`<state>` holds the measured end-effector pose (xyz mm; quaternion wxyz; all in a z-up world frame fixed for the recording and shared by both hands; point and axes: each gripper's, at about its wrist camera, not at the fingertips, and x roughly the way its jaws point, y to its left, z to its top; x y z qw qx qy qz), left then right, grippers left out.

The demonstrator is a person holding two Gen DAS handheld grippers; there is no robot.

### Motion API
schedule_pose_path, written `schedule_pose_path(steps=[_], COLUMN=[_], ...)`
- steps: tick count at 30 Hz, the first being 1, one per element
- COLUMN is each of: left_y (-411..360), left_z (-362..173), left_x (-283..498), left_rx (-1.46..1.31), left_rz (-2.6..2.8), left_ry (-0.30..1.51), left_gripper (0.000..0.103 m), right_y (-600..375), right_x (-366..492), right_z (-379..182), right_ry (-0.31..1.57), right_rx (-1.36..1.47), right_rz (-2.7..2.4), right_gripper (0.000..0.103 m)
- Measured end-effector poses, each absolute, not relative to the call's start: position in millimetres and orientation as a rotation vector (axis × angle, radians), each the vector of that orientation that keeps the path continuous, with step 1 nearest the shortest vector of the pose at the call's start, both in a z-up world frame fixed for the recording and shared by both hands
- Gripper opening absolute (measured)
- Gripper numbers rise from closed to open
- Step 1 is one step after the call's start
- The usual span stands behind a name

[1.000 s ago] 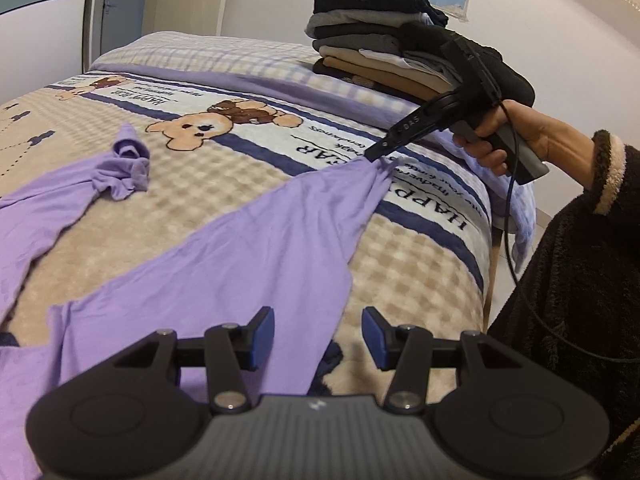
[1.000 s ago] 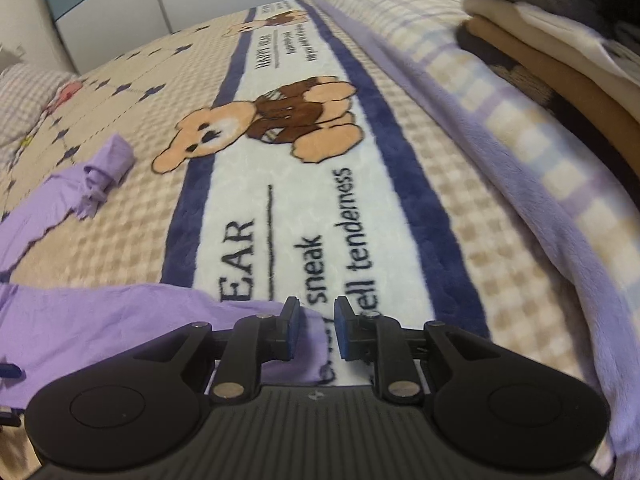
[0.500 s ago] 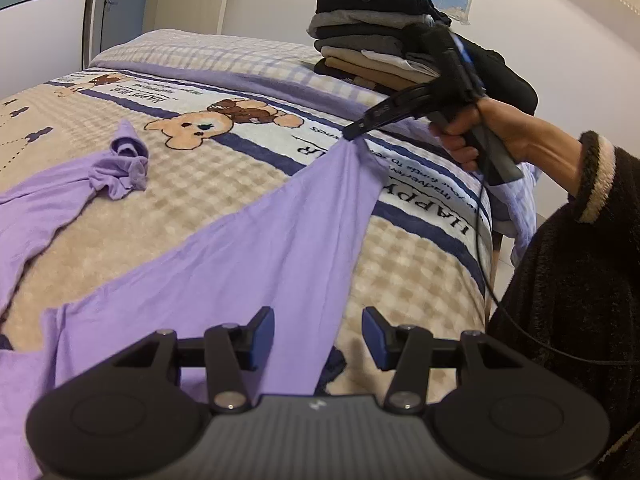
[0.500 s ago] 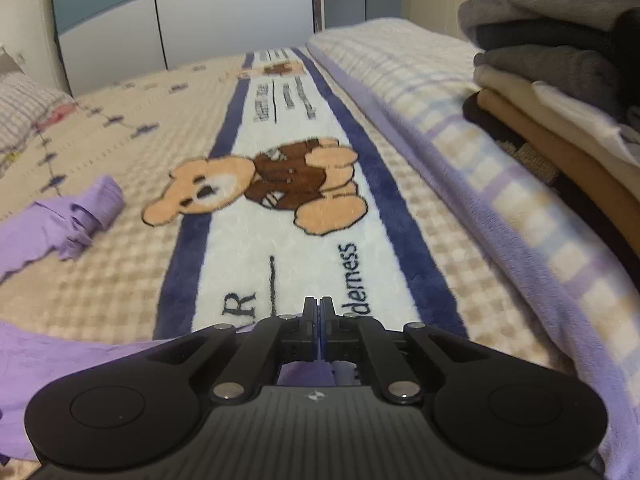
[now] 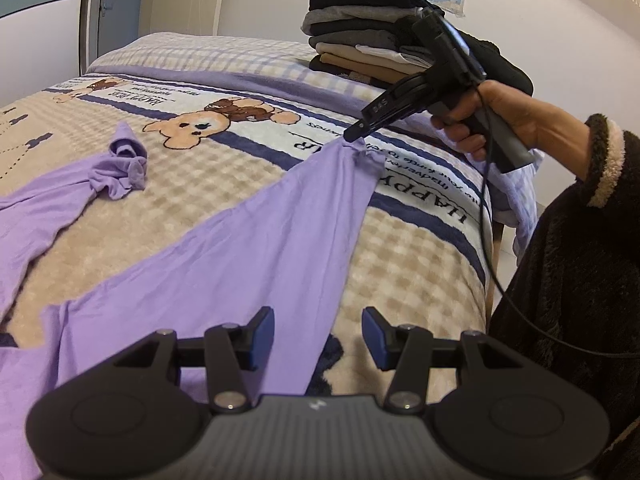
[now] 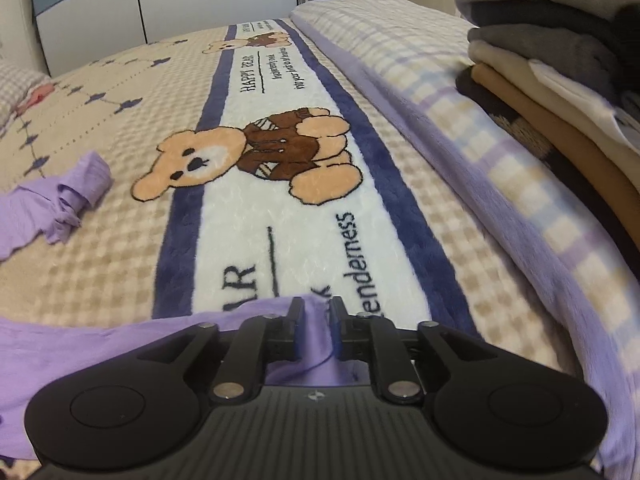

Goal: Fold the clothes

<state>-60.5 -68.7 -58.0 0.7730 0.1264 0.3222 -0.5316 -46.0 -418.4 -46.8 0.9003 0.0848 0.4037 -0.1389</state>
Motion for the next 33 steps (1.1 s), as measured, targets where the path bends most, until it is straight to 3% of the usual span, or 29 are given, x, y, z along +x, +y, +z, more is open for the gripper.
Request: schedule_pose_path(steps=[8,18,30,32,33], left_y=[-80.2,-129.3,-180.2,-185.9,-189.0], left_z=[-56.4,-59.0,-63.0,-61.1,-61.7], left_x=[-70.1,-73.0,-73.3,-74.7,-76.3], left_rx=[0.290,0.282,0.303,0.311,0.325], left_rz=[-1.130,-1.174,-1.209,-1.208,-1.204], left_ry=[0.679,0.638,0.592,0.572,0.566], left_gripper=[0.050,0.048,0.047,0.047,0.047], right_y=[-415.8,-448.2,-475.1,-475.3,-476.1], right_x=[-81.1,-112.7,-112.6,-112.8,-113.5], right_z=[-42.8,-56.3,-76.4,-73.4,-71.3], right_ry=[0.880,0.885,0.807,0.791,0.787], right_rx=[0.360,0.751,0.952,0.934,0.920], right_rz=[-0.270,-0.245,-0.309,-0.315,-0.320], right_gripper=[0.028,0.028,0.025,0.003,0.002])
